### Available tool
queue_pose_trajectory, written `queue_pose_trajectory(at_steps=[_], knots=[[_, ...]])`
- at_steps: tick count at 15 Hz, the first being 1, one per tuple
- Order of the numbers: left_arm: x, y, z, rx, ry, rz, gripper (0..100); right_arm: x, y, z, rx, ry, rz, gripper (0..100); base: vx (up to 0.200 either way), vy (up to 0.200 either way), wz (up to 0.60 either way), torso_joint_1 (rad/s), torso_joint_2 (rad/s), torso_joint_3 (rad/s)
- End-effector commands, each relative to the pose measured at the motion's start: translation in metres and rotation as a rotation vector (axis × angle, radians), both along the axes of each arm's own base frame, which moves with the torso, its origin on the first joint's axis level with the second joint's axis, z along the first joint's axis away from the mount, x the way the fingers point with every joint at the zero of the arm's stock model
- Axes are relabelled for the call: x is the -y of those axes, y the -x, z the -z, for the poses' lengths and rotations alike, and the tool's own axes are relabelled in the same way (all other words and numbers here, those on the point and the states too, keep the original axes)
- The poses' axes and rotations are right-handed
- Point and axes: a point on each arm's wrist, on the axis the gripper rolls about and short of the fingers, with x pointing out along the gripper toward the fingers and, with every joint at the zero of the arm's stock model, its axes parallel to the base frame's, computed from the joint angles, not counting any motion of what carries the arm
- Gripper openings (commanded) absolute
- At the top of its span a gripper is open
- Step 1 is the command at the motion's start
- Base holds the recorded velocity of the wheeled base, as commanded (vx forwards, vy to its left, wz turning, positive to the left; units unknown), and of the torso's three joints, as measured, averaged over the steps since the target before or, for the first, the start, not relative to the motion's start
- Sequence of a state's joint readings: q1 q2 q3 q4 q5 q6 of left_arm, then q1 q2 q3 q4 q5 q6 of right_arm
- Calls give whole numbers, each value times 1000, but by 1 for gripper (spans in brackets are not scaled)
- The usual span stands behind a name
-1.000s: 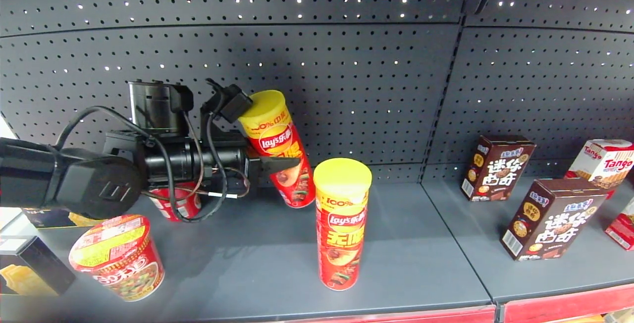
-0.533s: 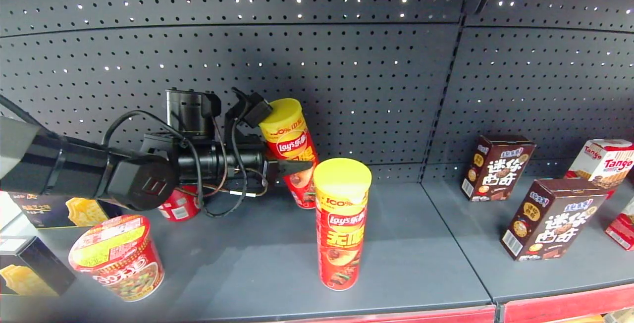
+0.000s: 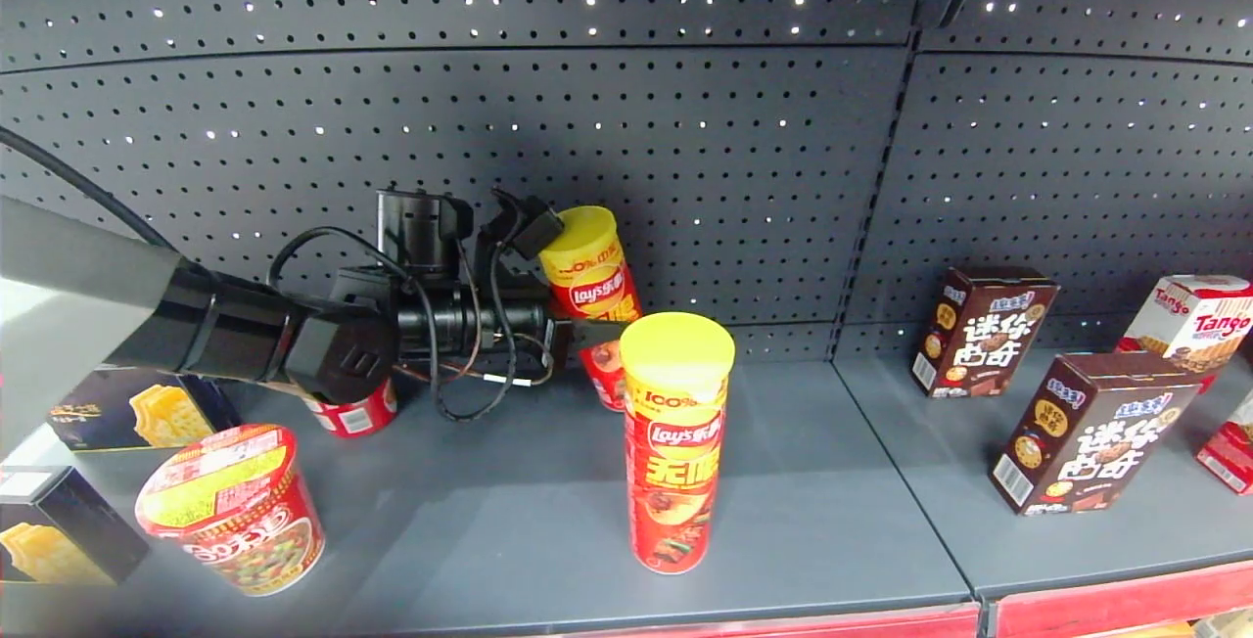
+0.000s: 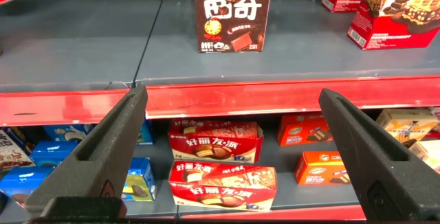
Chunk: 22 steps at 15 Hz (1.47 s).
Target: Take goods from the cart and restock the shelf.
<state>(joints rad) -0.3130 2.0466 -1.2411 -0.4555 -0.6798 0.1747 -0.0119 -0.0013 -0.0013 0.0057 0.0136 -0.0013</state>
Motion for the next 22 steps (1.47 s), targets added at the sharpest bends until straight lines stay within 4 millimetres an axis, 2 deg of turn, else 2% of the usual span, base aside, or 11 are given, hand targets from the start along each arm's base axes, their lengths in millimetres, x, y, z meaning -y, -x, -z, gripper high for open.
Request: queue_pose_trajectory(at_steps=[1, 8, 12, 13, 22], knots=[[0, -3, 6, -11, -4, -2, 0, 0, 0, 0, -1, 0, 0, 100, 0, 0, 0, 0, 0, 0], [-4, -1, 18, -62, -81, 13, 0, 0, 0, 0, -1, 0, 0, 100, 0, 0, 0, 0, 0, 0], [-4, -1, 18, -64, -83, 14, 0, 0, 0, 0, -3, 0, -1, 100, 0, 0, 0, 0, 0, 0], [-4, -1, 19, -64, -84, 14, 100, 0, 0, 0, -1, 0, 0, 100, 0, 0, 0, 0, 0, 0], [-7, 0, 13, -40, -81, 3, 100, 0, 0, 0, -1, 0, 0, 100, 0, 0, 0, 0, 0, 0]])
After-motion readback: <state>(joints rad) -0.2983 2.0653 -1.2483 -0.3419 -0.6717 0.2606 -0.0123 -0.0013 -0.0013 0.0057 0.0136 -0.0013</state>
